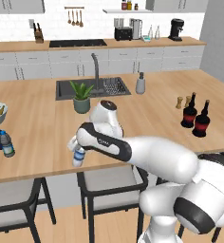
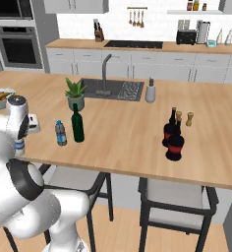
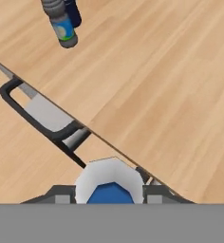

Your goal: Move the plastic bottles in the middle to the plastics group, and the glass bottles in the middle to the glass group.

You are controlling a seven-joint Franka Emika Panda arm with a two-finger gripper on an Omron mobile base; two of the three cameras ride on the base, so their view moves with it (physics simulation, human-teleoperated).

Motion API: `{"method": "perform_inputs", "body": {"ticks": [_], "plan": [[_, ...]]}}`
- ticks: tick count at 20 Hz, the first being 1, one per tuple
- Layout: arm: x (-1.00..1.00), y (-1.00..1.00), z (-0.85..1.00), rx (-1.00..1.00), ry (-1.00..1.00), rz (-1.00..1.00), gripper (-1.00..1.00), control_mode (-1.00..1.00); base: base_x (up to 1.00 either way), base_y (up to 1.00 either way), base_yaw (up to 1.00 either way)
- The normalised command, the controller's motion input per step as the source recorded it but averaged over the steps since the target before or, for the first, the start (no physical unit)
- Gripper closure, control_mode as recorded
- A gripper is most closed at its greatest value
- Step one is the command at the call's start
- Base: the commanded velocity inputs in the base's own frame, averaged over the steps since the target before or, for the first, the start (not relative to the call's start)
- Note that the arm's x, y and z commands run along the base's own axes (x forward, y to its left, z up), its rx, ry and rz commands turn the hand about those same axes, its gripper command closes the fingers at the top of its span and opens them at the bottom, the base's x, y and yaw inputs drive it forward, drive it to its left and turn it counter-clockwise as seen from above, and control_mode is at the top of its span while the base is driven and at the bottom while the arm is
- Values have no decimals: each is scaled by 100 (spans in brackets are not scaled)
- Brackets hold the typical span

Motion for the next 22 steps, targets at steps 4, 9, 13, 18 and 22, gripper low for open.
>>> {"method": "perform_inputs", "body": {"ticks": [4,9,13,18,22], "plan": [[15,87,13,-11,-1,0,100,-100,0,0,0],[20,63,6,-9,0,0,100,-100,0,0,0],[25,51,5,-7,0,0,100,-100,0,0,0],[16,48,0,0,0,0,100,-100,0,0,0],[8,40,0,1,0,0,100,-100,0,0,0]]}}
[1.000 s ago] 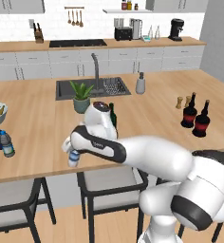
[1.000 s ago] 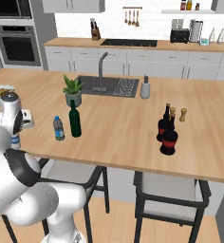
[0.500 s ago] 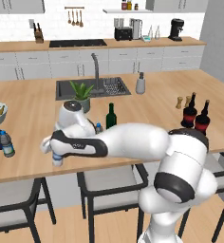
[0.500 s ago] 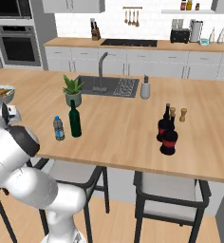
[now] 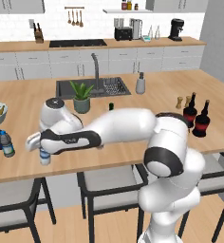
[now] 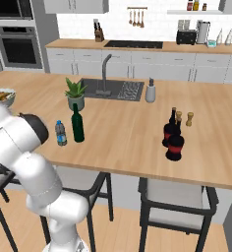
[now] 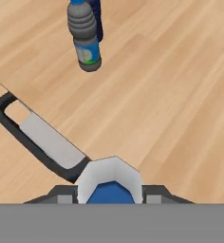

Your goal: Move the plastic bottles in the middle to the plastics group, and the glass bottles in the middle to the glass group.

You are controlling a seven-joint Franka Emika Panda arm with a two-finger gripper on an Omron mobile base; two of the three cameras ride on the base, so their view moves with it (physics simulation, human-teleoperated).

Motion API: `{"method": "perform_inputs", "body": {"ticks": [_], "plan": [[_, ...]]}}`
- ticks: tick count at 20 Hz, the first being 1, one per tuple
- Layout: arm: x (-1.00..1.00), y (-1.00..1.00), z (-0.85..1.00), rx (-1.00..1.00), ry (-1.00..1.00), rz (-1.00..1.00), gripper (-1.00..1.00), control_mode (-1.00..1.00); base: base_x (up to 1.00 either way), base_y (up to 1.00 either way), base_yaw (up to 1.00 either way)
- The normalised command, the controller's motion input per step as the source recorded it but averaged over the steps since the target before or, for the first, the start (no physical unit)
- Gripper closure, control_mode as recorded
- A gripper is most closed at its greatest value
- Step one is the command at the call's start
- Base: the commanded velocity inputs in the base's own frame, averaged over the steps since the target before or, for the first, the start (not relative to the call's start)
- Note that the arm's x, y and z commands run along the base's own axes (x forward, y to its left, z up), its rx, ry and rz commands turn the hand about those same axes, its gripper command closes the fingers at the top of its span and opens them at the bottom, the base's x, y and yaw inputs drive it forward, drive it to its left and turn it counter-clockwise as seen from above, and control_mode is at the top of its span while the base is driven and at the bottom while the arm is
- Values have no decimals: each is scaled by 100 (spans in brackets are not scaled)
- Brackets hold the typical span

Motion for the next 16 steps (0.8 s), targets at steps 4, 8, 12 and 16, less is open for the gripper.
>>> {"method": "perform_inputs", "body": {"ticks": [4,8,12,16], "plan": [[6,29,-1,12,0,0,100,-100,0,0,0],[27,32,-7,6,0,0,100,-100,0,0,0],[34,26,-13,2,0,0,100,-100,0,0,0],[31,28,-14,0,0,0,100,-100,0,0,0]]}}
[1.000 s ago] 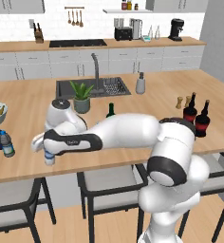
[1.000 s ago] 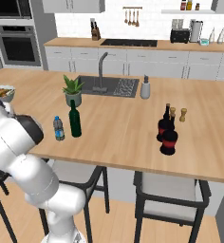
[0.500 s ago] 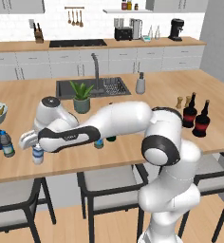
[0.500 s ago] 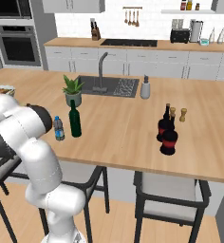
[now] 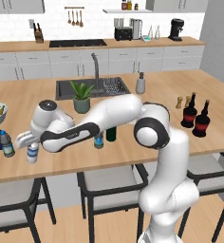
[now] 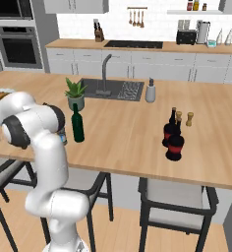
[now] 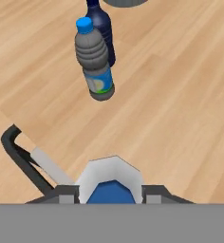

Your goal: Move the plastic bottles in the middle to the plastics group, and the glass bottles in the middle to the glass group.

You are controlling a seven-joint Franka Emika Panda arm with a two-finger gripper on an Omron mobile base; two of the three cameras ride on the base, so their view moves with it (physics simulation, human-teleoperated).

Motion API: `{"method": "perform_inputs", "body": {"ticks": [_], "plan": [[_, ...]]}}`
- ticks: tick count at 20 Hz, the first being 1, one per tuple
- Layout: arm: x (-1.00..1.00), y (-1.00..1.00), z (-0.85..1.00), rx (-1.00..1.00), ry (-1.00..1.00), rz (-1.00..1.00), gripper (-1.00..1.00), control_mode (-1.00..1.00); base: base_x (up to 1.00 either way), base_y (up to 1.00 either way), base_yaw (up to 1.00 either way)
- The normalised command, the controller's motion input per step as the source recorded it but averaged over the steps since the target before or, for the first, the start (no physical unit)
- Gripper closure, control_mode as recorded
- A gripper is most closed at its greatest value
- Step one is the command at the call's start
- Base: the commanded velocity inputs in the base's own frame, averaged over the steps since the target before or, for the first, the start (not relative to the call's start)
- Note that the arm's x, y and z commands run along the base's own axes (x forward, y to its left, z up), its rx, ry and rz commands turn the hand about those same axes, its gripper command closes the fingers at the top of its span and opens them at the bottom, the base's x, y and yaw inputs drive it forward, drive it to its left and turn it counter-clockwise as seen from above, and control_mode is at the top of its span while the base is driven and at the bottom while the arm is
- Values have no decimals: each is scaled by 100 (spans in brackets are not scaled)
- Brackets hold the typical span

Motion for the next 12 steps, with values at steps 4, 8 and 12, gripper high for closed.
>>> {"method": "perform_inputs", "body": {"ticks": [4,8,12], "plan": [[39,25,-1,0,0,0,100,-100,0,0,0],[27,28,-8,0,0,0,100,-100,0,0,0],[17,14,-20,0,0,0,100,-100,0,0,0]]}}
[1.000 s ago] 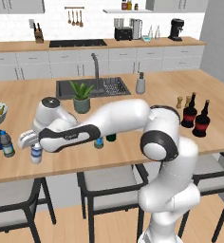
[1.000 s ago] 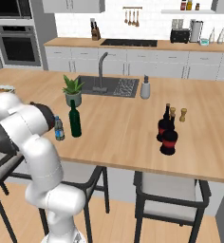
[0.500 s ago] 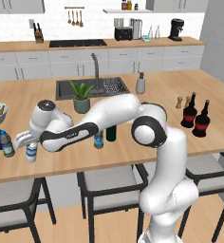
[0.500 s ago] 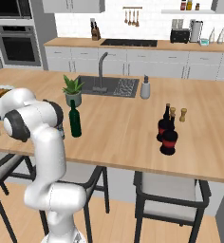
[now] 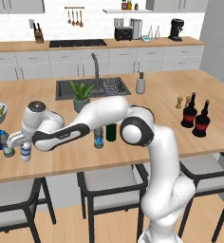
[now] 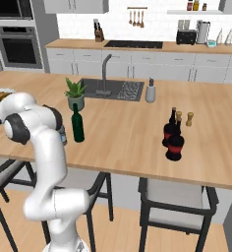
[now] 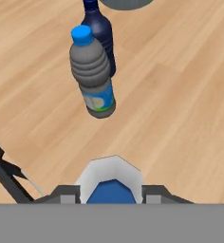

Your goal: Move the plastic bottles in the middle to the plastics group, and the glass bottles in the middle to the glass group.

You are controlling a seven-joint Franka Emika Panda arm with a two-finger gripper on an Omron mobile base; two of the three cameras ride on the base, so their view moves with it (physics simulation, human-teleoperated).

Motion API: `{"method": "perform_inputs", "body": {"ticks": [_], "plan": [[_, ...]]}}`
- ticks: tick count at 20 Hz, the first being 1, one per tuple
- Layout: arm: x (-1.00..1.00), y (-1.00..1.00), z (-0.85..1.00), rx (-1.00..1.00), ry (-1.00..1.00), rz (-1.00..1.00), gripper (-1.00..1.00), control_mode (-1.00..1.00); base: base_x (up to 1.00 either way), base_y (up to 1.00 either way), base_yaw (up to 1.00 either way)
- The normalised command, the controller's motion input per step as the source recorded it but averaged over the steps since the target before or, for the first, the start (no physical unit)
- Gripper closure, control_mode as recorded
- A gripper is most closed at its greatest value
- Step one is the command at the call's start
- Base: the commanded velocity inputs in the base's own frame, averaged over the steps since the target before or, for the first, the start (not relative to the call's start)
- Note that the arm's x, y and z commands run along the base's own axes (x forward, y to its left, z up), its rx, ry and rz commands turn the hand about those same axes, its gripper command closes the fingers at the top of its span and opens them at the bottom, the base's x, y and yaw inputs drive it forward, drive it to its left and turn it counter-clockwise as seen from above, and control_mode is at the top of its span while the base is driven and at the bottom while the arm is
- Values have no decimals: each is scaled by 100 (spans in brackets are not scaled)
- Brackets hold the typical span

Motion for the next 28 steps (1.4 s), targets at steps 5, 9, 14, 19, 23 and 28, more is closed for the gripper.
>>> {"method": "perform_inputs", "body": {"ticks": [5,9,14,19,23,28], "plan": [[13,2,-23,0,0,0,100,-100,0,0,0],[8,0,-37,0,3,0,100,-100,0,0,0],[15,0,-38,0,1,0,100,-100,0,0,0],[15,2,-30,0,0,0,100,-100,0,0,0],[5,0,-32,0,0,0,100,-100,0,0,0],[0,-9,-35,0,0,0,-100,-100,0,0,0]]}}
